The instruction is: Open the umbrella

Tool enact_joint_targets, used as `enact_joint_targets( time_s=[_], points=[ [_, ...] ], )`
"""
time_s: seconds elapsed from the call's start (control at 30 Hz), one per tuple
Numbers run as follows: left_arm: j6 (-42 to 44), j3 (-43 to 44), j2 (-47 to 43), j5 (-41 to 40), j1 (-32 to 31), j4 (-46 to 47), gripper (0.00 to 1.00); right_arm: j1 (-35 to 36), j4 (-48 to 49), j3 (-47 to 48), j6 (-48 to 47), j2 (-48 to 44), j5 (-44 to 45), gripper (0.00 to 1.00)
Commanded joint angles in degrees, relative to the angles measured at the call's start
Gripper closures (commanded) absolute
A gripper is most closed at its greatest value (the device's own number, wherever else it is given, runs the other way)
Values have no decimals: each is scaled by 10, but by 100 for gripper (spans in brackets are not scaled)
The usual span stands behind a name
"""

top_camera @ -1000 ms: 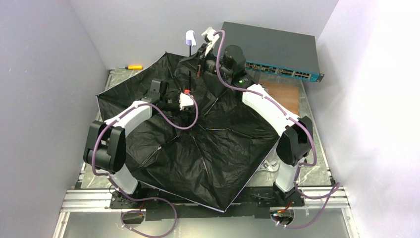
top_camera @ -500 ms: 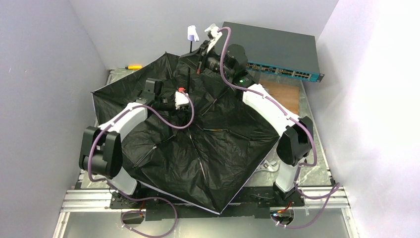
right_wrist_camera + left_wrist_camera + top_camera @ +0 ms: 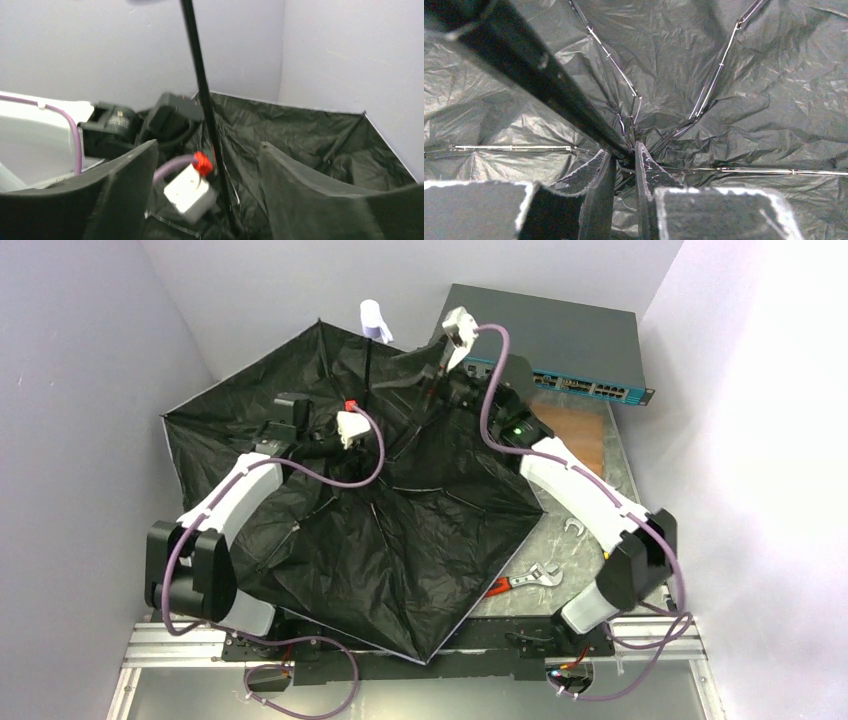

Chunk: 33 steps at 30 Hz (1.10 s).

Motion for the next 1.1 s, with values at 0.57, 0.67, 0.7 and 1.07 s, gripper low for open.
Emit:
enact_joint_targets(
  time_s=[0.57, 0.67, 0.7, 1.07],
  points=[
    [420, 305, -212, -160, 9, -202, 100, -151, -406, 42, -86, -117, -148, 15],
    [551, 243, -237, -281, 0, -164, 100, -152, -389, 39, -47, -120, -158, 15],
    [605, 207, -248, -316, 0, -131, 100, -151, -380, 41, -31, -117, -165, 14],
    [802, 122, -247, -437, 4, 91, 100, -138, -437, 211, 36, -3, -300, 14]
  ],
)
